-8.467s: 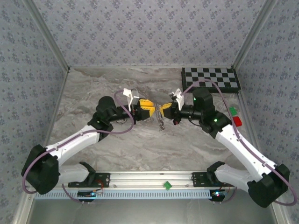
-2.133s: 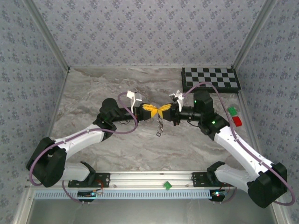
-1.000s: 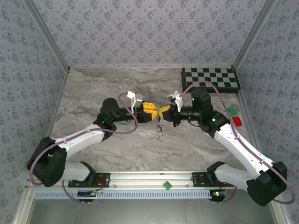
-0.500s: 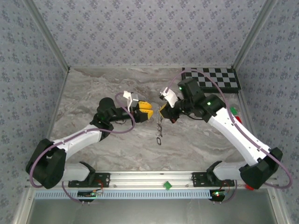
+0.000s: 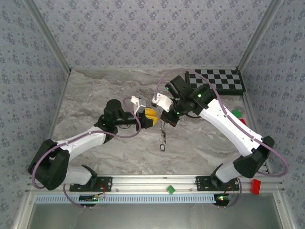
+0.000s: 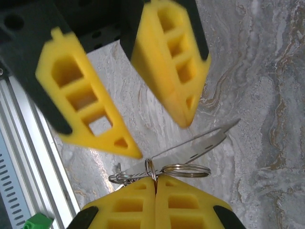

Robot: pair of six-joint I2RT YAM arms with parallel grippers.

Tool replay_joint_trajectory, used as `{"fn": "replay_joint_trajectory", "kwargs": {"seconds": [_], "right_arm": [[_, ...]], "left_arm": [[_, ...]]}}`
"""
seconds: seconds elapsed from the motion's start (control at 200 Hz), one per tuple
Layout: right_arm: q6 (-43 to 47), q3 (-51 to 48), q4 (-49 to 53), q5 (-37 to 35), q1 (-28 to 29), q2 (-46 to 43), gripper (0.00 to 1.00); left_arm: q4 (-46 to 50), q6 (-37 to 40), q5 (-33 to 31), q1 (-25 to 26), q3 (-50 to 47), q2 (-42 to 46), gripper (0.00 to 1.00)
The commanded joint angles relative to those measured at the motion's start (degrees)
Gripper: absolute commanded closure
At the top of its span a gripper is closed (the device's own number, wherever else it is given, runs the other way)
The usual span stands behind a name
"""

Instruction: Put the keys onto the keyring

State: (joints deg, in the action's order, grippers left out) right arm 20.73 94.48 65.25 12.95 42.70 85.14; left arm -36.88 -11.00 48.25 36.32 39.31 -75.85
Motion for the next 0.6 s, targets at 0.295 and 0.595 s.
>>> {"fn": "replay_joint_trajectory", "kwargs": {"seconds": [0.295,0.595], "right_arm": [[2.2,2.3,3.7,-0.1,0.8,0.8,1.00],[2.1,2.3,2.8,1.8,1.1,1.7,1.00]], "left_arm": [[1.5,3.2,1.1,1.0,2.7,-0.5,0.66],[0.9,2.9,2.2,2.0,3.4,-1.8,0.67]]}}
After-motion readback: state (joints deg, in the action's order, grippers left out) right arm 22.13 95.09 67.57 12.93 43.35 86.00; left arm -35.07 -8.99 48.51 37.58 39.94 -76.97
